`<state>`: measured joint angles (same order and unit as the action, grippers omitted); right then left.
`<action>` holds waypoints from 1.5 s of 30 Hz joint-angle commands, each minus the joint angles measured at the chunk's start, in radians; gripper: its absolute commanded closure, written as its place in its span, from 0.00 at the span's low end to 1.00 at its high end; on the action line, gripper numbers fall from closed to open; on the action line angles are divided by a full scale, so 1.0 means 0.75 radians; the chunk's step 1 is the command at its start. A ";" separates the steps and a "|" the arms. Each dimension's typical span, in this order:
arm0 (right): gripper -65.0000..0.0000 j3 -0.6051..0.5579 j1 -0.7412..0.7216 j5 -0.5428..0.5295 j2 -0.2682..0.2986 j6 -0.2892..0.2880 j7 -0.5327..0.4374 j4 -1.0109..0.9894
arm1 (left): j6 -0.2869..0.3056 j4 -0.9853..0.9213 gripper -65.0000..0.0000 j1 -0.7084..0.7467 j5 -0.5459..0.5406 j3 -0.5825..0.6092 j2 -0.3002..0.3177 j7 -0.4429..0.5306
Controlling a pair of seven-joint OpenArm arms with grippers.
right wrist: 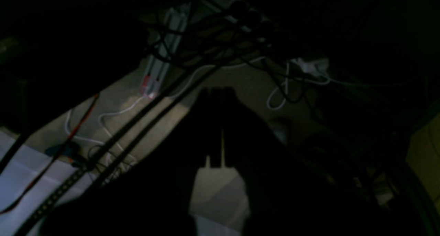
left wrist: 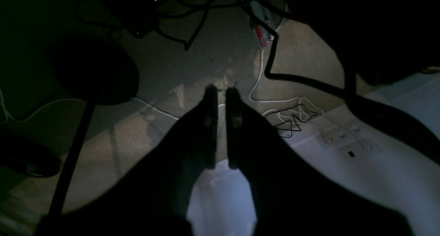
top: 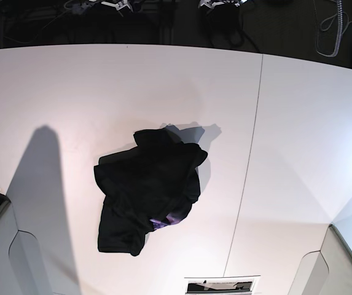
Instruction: Layout the t-shirt on the table in an organized manner, then fold the t-shirt properly
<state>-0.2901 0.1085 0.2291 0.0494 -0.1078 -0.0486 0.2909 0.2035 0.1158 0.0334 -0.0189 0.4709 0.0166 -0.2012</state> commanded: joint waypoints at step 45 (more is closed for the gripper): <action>1.00 0.089 1.243 -0.112 0.694 0.083 -0.005 2.130 | -0.076 2.715 0.93 1.379 0.051 -0.472 0.403 -0.076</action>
<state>-0.2264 1.0245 0.1490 0.5610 -0.0483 -0.0353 1.8809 0.1516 2.1407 1.0557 0.0166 0.1192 0.3172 -0.2794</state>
